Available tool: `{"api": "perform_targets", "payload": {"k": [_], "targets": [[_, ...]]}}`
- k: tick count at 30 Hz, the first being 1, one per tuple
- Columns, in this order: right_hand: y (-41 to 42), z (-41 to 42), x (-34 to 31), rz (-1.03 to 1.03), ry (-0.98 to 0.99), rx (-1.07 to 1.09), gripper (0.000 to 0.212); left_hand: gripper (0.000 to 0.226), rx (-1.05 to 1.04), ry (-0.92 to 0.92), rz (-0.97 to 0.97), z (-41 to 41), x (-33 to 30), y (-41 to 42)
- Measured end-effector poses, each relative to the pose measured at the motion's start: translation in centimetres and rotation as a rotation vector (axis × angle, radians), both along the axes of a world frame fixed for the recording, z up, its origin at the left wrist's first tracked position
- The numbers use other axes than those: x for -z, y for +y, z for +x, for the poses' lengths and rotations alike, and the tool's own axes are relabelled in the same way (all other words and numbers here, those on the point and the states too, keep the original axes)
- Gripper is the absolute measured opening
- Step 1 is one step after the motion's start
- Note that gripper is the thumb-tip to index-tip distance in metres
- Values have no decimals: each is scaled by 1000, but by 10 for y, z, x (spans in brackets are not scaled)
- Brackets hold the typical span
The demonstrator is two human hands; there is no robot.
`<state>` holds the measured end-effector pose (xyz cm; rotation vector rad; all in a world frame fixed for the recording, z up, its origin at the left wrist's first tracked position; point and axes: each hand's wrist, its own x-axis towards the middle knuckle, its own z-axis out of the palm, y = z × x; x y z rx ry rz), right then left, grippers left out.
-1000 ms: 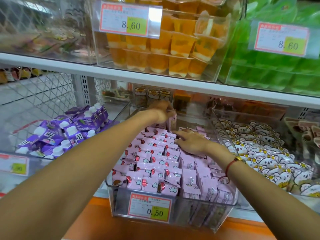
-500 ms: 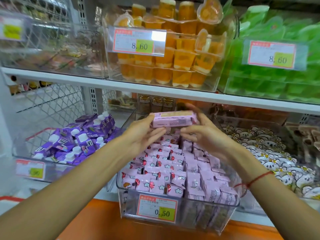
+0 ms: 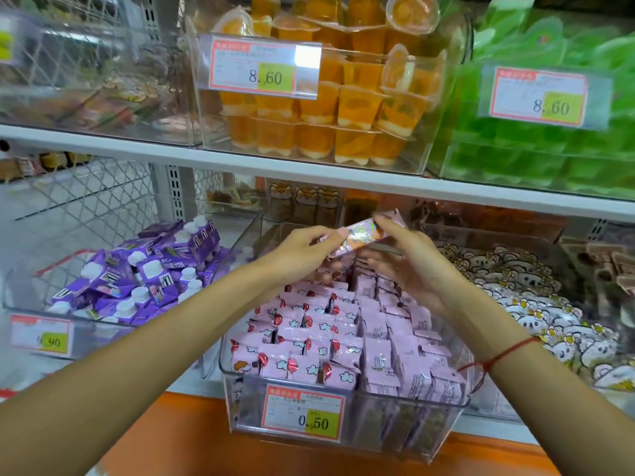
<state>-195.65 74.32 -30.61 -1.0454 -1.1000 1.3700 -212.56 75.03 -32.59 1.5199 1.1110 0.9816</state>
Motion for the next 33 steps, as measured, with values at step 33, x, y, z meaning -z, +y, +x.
{"api": "perform_targets", "payload": {"k": [33], "targets": [[85, -24, 45, 235, -1321, -209, 37, 39, -88, 974, 504, -13, -8, 14]]}}
